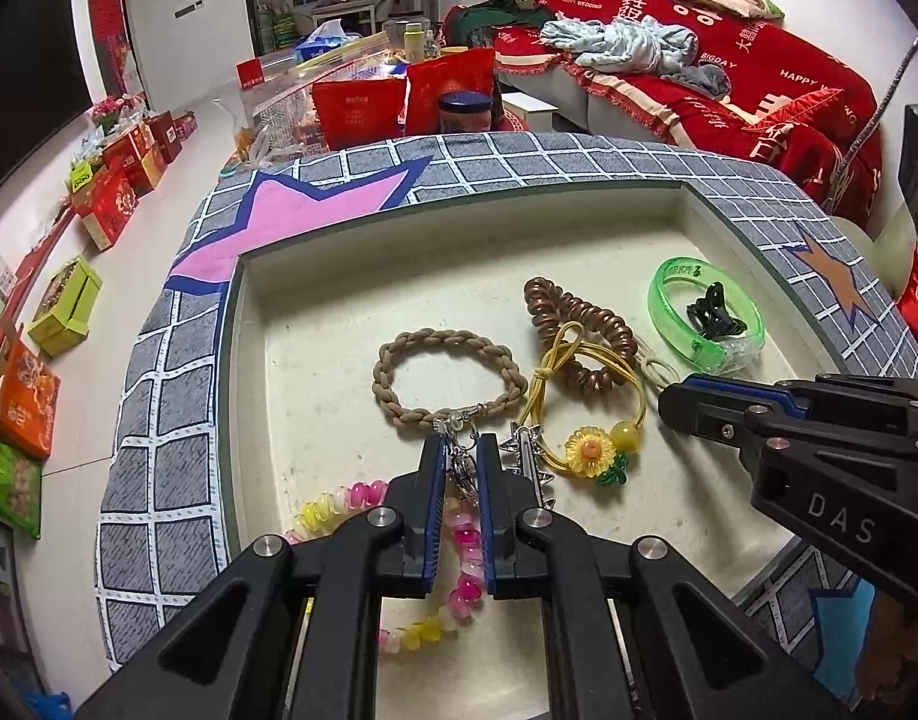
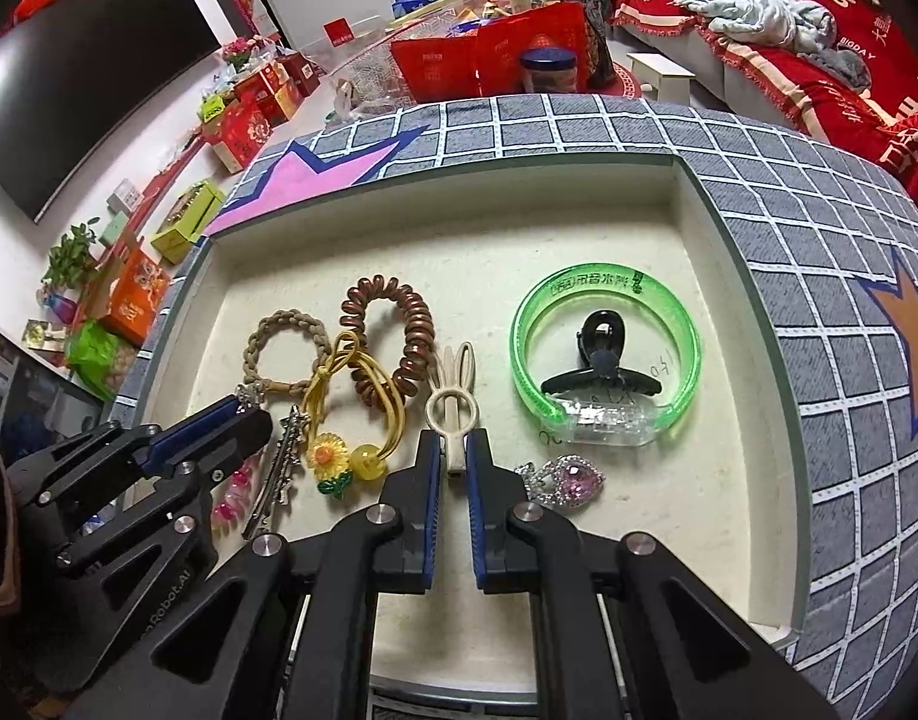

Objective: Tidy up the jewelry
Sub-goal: 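Lower both items into the tray and open both tools to release them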

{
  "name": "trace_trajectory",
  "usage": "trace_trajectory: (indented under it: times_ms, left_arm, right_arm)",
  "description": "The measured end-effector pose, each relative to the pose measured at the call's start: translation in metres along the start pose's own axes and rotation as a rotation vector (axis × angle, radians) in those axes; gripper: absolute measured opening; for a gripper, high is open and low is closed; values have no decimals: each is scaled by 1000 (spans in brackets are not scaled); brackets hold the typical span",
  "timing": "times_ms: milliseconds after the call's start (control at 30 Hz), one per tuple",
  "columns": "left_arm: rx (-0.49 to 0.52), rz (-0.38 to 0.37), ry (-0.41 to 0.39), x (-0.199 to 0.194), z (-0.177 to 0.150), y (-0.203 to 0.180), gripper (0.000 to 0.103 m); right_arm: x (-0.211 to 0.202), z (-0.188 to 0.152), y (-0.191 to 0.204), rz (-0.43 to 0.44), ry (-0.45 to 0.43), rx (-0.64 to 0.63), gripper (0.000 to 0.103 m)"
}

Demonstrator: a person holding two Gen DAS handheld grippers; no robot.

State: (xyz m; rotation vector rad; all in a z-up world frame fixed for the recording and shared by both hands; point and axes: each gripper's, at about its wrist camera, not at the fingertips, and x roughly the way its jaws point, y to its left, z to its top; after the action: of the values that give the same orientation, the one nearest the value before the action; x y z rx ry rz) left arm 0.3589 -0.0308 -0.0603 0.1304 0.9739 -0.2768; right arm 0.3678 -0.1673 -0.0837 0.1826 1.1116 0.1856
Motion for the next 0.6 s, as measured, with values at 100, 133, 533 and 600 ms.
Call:
trace_trajectory:
  times_ms: [100,133,533,600]
  left_arm:
    - [-11,-4,3,-1,0,0,27]
    - [-12,-2,3,-1,0,0,27]
    - [3,56,-8,-3,1,-4,27]
    - [0,51,-9,-3,1,-4,27]
  right_arm:
    - [-5,1,1,11,-10,6,10]
    - [-6,1,1,13,-11,9,10]
    - [-39,-1,-12,28,-67,70,15]
    - [-42,-1,-14,26,-73,74,15]
